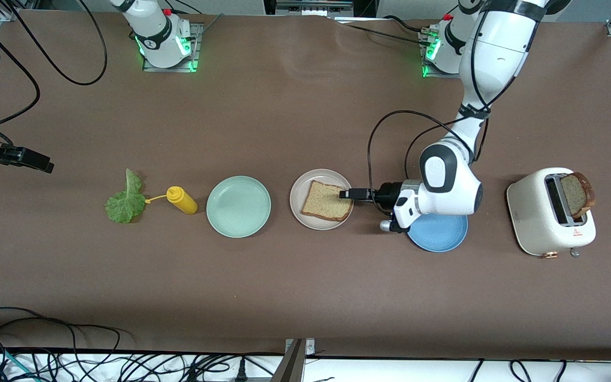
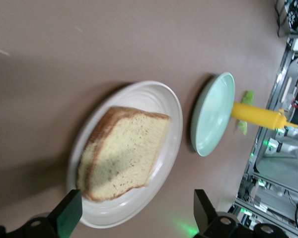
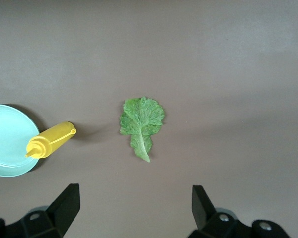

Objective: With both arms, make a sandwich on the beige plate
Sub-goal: 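Lower the toast onto the beige plate and open the left gripper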

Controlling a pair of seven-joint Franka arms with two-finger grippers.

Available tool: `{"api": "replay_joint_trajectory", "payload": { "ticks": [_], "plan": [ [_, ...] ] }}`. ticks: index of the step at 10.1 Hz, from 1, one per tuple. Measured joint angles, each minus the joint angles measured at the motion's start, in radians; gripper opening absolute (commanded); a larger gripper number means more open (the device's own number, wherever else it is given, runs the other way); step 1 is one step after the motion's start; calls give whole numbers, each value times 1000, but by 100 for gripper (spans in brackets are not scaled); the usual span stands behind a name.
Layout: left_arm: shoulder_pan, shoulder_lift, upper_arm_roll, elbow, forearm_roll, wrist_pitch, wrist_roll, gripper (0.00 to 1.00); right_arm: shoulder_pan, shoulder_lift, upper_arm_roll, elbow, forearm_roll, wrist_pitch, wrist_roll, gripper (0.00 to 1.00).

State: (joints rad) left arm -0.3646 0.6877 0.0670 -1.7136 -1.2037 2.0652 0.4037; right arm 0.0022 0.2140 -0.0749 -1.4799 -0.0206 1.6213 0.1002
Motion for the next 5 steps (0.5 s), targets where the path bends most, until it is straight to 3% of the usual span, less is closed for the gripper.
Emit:
{"api": "replay_joint_trajectory", "payload": {
  "ticks": [3,4,5],
  "plan": [
    [34,-4,56,-22,1,-6,2,100,0,0,0,0,0,0,0,100],
    [45,-22,79,-25,59,-5,13,100,0,0,0,0,0,0,0,100],
    [72,-65,97,-23,202,-5,17,100,0,0,0,0,0,0,0,100]
  ]
}}
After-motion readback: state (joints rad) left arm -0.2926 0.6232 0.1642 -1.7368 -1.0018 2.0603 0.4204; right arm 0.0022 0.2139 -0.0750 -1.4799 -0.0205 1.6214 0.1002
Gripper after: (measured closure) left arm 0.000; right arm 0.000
